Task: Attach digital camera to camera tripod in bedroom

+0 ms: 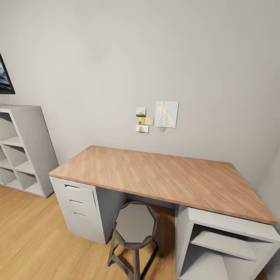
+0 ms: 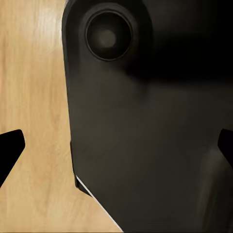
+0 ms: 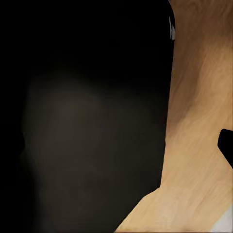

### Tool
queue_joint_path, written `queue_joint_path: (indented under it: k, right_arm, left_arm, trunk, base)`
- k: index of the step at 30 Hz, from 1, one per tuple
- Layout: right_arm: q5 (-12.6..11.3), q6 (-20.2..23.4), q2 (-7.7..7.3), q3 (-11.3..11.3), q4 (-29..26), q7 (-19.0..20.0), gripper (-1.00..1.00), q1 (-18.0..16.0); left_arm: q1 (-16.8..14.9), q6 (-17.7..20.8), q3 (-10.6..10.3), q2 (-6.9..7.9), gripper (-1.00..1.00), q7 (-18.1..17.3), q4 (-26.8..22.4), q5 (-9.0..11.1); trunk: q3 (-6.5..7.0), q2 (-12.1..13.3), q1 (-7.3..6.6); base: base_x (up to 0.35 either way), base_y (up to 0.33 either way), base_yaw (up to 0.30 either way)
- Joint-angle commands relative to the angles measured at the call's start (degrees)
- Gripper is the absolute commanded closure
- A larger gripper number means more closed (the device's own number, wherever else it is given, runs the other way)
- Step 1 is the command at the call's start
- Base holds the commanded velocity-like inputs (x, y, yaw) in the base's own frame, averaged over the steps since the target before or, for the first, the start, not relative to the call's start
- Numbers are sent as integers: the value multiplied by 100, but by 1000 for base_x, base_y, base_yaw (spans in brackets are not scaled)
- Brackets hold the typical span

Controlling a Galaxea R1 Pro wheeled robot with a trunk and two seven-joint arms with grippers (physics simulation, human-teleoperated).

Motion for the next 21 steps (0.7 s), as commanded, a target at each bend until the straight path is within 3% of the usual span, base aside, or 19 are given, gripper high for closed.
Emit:
queue_joint_path:
  k: [1,7,16,21]
  right_arm:
    - [0,0,0,0,0,0,-100,-1]
    - [79,9,-73,62,-9,10,-100,-10]
    - [369,-281,-91,351,-9,5,-100,-10]
    - [455,-433,-88,377,-9,8,-100,-10]
  left_arm:
    - [-1,0,0,0,-100,0,0,0]
    - [-19,-5,63,-73,-100,-9,0,26]
    - [-19,-260,178,-79,-100,-9,-42,316]
    - [-19,-284,184,-79,-100,-9,-44,442]
  trunk:
    - [-3,-1,0]
    - [-3,-1,0]
    - [-3,-1,0]
    - [-3,-1,0]
  base:
    - [0,0,0]
    - [0,0,0]
    - [0,0,0]
    - [-115,0,0]
